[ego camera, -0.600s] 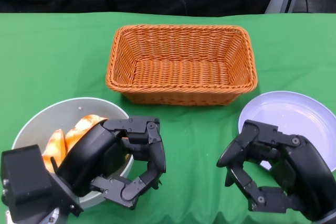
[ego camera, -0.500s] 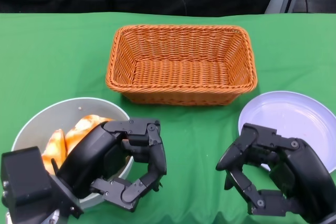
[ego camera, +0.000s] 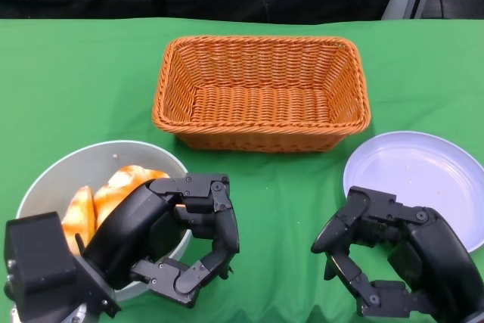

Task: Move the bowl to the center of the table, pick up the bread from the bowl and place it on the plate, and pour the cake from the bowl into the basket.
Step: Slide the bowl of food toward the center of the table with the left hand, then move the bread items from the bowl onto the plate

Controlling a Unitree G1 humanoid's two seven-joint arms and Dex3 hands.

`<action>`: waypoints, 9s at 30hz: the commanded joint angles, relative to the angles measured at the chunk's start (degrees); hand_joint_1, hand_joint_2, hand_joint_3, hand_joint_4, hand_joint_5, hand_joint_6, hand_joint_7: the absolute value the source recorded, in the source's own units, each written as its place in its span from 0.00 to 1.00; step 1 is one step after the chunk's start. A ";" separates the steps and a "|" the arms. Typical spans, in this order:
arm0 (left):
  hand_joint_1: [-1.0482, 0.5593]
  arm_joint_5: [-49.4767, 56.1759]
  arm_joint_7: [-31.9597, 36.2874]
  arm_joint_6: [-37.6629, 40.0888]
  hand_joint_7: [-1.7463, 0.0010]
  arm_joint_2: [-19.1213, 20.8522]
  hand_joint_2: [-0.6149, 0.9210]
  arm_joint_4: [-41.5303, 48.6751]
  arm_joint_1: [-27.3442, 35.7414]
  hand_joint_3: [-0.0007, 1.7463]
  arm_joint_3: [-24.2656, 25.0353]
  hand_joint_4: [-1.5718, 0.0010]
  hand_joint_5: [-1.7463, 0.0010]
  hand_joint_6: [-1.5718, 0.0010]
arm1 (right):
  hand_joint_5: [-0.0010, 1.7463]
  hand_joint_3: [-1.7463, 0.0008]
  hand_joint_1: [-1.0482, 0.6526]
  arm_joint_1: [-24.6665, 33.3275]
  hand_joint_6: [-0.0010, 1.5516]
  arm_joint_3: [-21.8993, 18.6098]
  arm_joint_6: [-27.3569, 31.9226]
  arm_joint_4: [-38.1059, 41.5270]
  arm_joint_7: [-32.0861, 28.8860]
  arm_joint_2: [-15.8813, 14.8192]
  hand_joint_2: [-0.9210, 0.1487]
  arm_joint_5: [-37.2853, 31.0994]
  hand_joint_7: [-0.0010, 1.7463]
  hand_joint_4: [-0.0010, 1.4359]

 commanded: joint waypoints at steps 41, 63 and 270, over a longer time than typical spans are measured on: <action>0.29 2.72 17.21 1.19 1.00 7.61 1.00 2.51 -10.10 0.09 21.93 0.74 0.85 0.64 | 0.84 0.43 0.55 -2.33 0.48 0.02 -6.44 8.29 -1.58 0.90 0.32 -0.54 0.70 0.55; 0.25 16.67 20.96 20.04 1.00 17.94 1.00 22.33 -12.34 0.38 18.87 0.98 0.99 0.97 | 0.85 0.41 0.55 -1.70 0.48 0.48 -6.05 7.69 -1.62 1.20 0.34 -0.40 0.70 0.55; 0.47 0.85 13.52 13.69 0.91 2.94 1.00 2.80 -7.18 0.07 17.06 0.50 0.84 0.49 | 0.85 0.39 0.53 -2.77 0.49 2.22 -11.49 12.91 -4.95 3.47 0.37 -2.58 0.69 0.54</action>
